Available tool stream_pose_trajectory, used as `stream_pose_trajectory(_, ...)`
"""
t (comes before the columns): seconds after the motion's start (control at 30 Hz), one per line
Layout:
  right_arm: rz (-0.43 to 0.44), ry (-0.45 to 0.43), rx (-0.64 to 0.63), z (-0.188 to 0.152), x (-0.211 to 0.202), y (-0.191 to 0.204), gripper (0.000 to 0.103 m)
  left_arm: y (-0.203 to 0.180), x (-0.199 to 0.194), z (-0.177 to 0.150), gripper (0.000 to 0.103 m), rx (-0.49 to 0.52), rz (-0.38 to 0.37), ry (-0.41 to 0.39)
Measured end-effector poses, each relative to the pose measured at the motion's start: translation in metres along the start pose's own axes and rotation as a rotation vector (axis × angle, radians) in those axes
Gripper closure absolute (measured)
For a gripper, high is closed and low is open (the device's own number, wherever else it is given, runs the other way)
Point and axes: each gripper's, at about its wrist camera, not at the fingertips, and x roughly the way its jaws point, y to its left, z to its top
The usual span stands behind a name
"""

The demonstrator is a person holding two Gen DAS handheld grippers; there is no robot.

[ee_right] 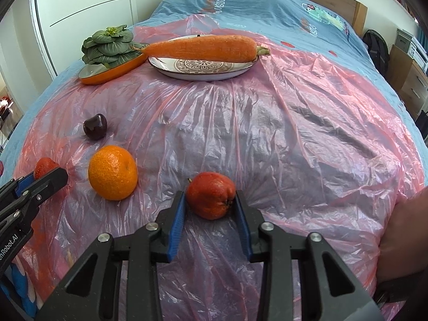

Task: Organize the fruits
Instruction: 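Lift both red apples off the sheet with both tools, then open the right tool, setting its red apple back on the sheet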

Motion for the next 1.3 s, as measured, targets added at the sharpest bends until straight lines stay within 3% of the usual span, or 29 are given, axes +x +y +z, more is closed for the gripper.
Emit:
stream_pose_trajectory(0.3, 0.010, -0.004, 0.003, -0.001, -0.001, 0.000, 0.045, 0.006, -0.001, 0.001, 0.076, -0.033, -0.030, 0.006)
stream_pose_trajectory(0.7, 0.093, -0.034, -0.010, -0.002, -0.009, 0.008, 0.045, 0.019, -0.006, -0.001, 0.076, -0.109, -0.057, -0.023)
stream_pose_trajectory(1.03, 0.149, -0.063, -0.008, -0.003, -0.012, 0.007, 0.045, 0.034, -0.005, -0.003, 0.076, -0.209, -0.158, -0.037)
stream_pose_trajectory(1.3, 0.167, -0.079, 0.014, -0.007, -0.017, -0.006, 0.045, 0.032, -0.003, -0.003, 0.076, -0.208, -0.152, -0.040)
